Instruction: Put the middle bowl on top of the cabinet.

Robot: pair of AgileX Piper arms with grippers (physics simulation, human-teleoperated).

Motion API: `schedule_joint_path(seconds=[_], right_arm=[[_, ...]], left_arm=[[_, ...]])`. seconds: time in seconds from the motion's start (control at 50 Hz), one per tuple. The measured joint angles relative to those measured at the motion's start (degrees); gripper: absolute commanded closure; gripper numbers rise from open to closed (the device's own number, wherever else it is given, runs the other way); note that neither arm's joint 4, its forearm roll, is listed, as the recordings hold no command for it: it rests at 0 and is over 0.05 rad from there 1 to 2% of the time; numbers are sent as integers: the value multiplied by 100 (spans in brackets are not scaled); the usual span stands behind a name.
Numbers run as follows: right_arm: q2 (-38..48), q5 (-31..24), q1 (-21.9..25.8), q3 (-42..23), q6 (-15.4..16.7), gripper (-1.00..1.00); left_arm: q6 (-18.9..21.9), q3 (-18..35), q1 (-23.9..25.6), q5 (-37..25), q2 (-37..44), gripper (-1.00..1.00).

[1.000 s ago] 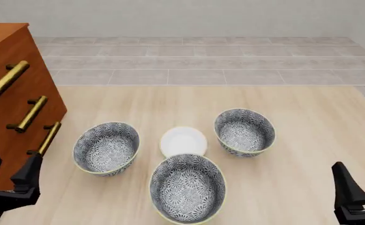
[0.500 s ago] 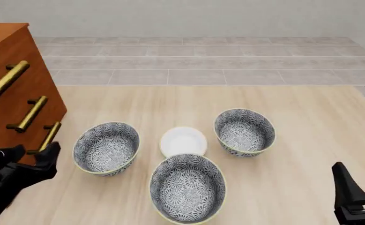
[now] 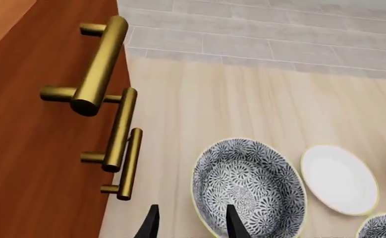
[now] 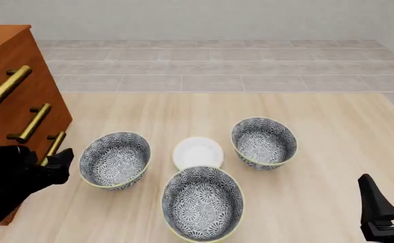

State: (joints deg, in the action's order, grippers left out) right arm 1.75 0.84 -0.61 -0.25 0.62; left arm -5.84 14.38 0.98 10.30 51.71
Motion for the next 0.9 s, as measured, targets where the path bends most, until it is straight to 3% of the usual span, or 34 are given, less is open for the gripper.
schedule_joint_path(seconds=[0.5, 0.9], right_arm=[[0, -16, -23, -39, -33, -100], [-24, -41, -54, -36, -93, -100]], left_arm=[[247, 940, 61, -1545, -79, -100], [426, 1329, 187, -2246, 86, -100]])
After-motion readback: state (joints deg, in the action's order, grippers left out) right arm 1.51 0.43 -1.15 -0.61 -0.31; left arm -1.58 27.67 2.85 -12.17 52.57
